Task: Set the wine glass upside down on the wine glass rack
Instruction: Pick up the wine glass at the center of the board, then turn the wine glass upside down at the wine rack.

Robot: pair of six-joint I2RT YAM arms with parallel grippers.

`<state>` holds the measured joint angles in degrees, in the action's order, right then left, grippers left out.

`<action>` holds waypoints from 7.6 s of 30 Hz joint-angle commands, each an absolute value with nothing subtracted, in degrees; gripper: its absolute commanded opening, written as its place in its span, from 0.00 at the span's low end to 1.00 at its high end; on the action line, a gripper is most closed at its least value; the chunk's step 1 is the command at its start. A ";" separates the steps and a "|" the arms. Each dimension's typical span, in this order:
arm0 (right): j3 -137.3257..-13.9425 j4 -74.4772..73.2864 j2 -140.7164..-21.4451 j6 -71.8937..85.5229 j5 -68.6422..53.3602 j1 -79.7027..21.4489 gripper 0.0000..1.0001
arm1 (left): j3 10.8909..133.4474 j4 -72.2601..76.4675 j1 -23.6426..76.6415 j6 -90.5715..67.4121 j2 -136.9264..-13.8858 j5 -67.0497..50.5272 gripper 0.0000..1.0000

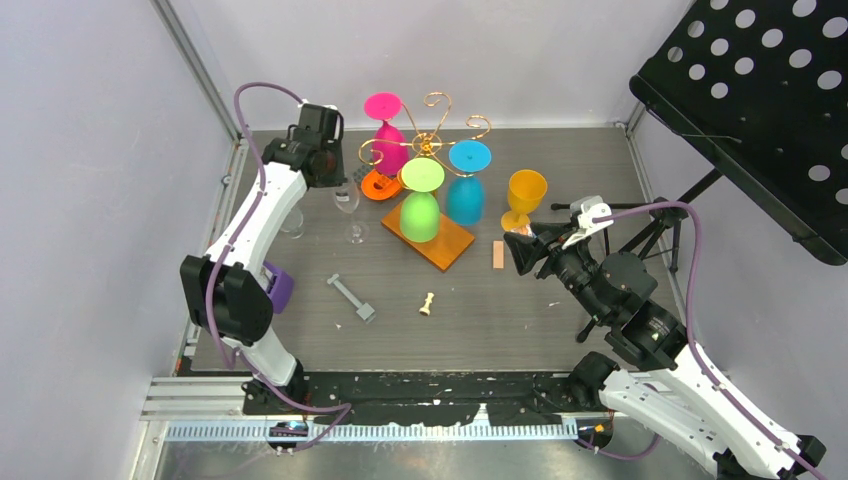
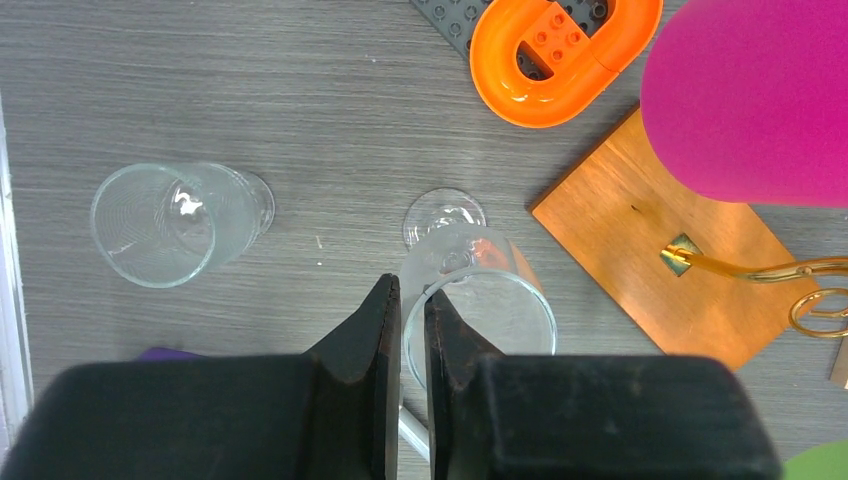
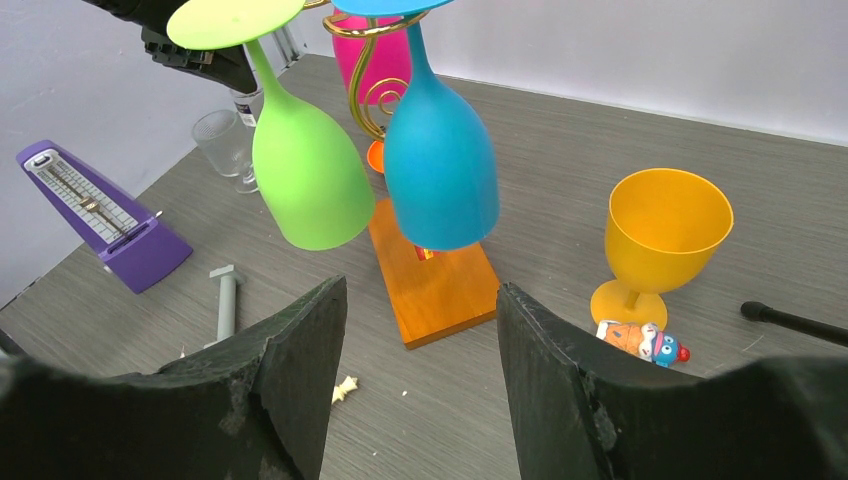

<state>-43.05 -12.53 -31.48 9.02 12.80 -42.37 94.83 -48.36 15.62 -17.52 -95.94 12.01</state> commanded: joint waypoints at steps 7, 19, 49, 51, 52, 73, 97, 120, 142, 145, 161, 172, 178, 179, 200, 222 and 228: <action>-43.33 -12.11 -31.21 9.41 13.19 -42.25 0.63 | 97.25 -48.47 15.42 -16.01 -95.62 12.06 0.05; -43.61 -12.01 -31.22 9.51 13.36 -42.28 0.63 | 99.31 -50.06 15.39 -16.32 -90.32 12.42 0.00; -78.68 -16.44 -50.96 11.11 -0.26 -42.27 0.63 | 99.81 -51.55 15.34 -16.75 -53.56 19.62 0.00; -83.86 -16.75 -54.72 12.90 -3.79 -42.27 0.64 | 98.38 -49.20 15.37 -17.31 -49.84 20.36 0.00; -85.48 -16.90 -57.36 14.04 -5.80 -42.28 0.64 | 97.95 -47.95 15.38 -17.46 -48.30 20.30 0.00; -108.61 -17.57 -82.48 28.09 -16.05 -45.73 0.68 | 91.42 -29.21 15.38 -29.41 -38.62 -4.92 0.00; -109.84 -19.86 -88.05 27.04 -15.28 -47.38 0.42 | 89.88 -26.93 15.38 -30.54 -38.35 -7.55 0.00; -108.16 -18.31 -84.20 25.57 -8.79 -47.42 0.05 | 86.84 -23.03 15.38 -32.25 -36.65 -9.21 0.22; -96.99 -13.71 -72.82 22.05 7.19 -46.42 0.05 | 85.86 -23.59 15.39 -31.61 -35.47 -8.09 0.45; -95.77 -13.44 -71.10 18.15 8.19 -46.17 0.06 | 86.02 -23.55 15.40 -31.43 -35.24 -7.88 0.50; -80.87 -0.55 -57.49 -19.83 -8.84 -46.14 0.05 | 93.23 -25.07 15.38 -33.66 -46.05 -34.77 0.79; -77.49 3.94 -53.98 -33.51 -19.96 -46.27 0.05 | 90.34 -23.12 19.14 -33.27 -50.91 -43.02 0.84; -78.52 5.56 -54.76 -34.97 -26.23 -46.43 0.05 | 90.37 -27.97 27.89 -25.99 -53.88 -36.94 0.84; -79.05 5.43 -54.89 -34.98 -26.65 -46.51 0.05 | 90.24 -28.34 29.02 -25.24 -54.30 -36.20 0.84; -80.75 3.65 -56.02 -37.92 -30.05 -49.14 0.05 | 89.13 -32.06 38.86 -20.83 -59.93 -34.04 0.70; -80.02 2.80 -55.99 -39.98 -29.69 -49.92 0.05 | 88.35 -33.58 41.46 -19.83 -61.43 -35.85 0.00; -78.90 5.41 -55.94 -36.35 -27.97 -50.10 0.07 | 84.62 -30.40 41.48 -19.62 -59.26 -33.37 0.00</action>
<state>-77.56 -3.53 -57.04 -40.40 -29.23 -49.36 87.24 -32.71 41.32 -20.82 -60.77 -35.38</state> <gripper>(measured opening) 0.105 0.039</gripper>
